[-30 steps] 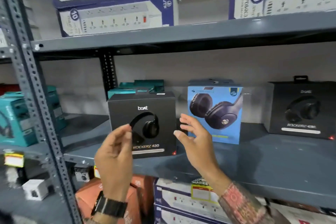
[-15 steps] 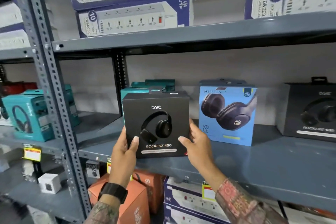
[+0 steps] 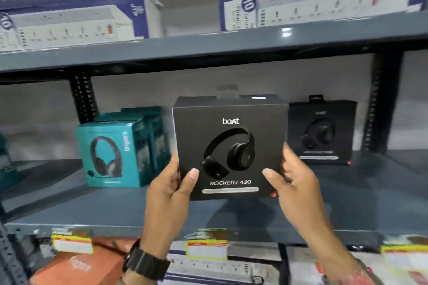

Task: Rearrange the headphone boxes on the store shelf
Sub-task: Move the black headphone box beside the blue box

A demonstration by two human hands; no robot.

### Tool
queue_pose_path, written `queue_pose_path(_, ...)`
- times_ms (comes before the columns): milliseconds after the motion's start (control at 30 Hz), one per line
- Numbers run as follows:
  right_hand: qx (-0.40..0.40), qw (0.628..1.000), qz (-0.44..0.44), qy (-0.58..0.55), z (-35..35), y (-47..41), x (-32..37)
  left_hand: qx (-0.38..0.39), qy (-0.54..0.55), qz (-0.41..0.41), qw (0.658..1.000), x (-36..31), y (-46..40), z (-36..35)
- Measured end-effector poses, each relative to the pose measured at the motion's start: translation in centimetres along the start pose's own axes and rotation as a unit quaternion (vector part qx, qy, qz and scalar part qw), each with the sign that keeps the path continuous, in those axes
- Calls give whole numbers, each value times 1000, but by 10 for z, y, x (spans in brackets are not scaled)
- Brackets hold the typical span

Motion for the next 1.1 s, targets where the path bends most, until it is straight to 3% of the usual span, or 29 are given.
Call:
queue_pose_path(167, -37, 999, -21, 35, 97, -11, -35, 67, 1, -5, 998, 2, -11, -102)
queue_pose_path(300, -78, 994, -62, 54, 164, -23, -66, 128, 7, 41, 991, 21, -28, -190)
queue_pose_path(467, -114, 985, -109, 70, 216, -46, -95, 182, 24, 72, 980, 65, -67, -272)
queue_pose_path(533, -110, 984, -117, 74, 227, -54, -100, 210, 61, 86, 972, 53, -70, -293)
queue_pose_path(700, -56, 985, -127, 99, 233, -63, -115, 205, 76, 92, 971, 50, -68, -311)
queue_pose_path(800, -52, 986, -150, -58, 243, -75, -124, 169, 173, 157, 958, 49, -72, -308)
queue_pose_path(967, -81, 939, -251, -222, 253, -132, -208, 130, 254, 249, 925, 46, -98, -323)
queue_pose_path(1100, -86, 937, -282, -185, 226, -132, -157, 108, 307, 288, 901, 45, -101, -344)
Point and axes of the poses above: each hand's wrist, its own y-axis away from the middle knuckle, its own z-axis out of the back of the hand, x = y × z, the point moved 7 cm from there along -y, towards the middle knuckle, and after that the axes turned 6 degrees about x, right-handed, at the moved point
